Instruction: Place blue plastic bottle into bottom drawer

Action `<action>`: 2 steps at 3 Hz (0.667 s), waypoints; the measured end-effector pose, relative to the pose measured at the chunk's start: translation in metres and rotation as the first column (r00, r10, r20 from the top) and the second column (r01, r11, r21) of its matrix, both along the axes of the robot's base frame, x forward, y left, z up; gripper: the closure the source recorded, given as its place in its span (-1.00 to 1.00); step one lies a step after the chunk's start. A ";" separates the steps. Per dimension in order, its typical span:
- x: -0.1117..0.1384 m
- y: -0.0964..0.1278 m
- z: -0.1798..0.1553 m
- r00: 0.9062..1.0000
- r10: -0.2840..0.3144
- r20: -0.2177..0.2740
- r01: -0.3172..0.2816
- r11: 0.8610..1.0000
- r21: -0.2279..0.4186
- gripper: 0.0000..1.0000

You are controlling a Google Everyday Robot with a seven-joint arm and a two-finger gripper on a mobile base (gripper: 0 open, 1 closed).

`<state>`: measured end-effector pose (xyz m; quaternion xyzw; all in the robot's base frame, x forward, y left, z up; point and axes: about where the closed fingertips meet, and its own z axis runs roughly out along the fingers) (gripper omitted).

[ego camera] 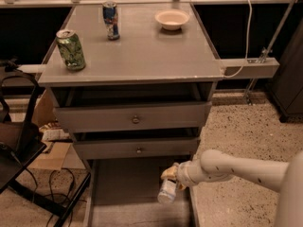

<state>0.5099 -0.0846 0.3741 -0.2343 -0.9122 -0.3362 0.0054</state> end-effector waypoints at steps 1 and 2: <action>-0.006 -0.002 -0.101 0.999 0.030 0.019 -0.028 0.997 -0.070 1.00; -0.004 -0.002 -0.143 0.998 0.038 0.044 -0.033 0.993 -0.115 1.00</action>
Offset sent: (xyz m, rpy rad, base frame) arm 0.0001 -0.0062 -0.1934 -0.1720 -0.0823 0.0381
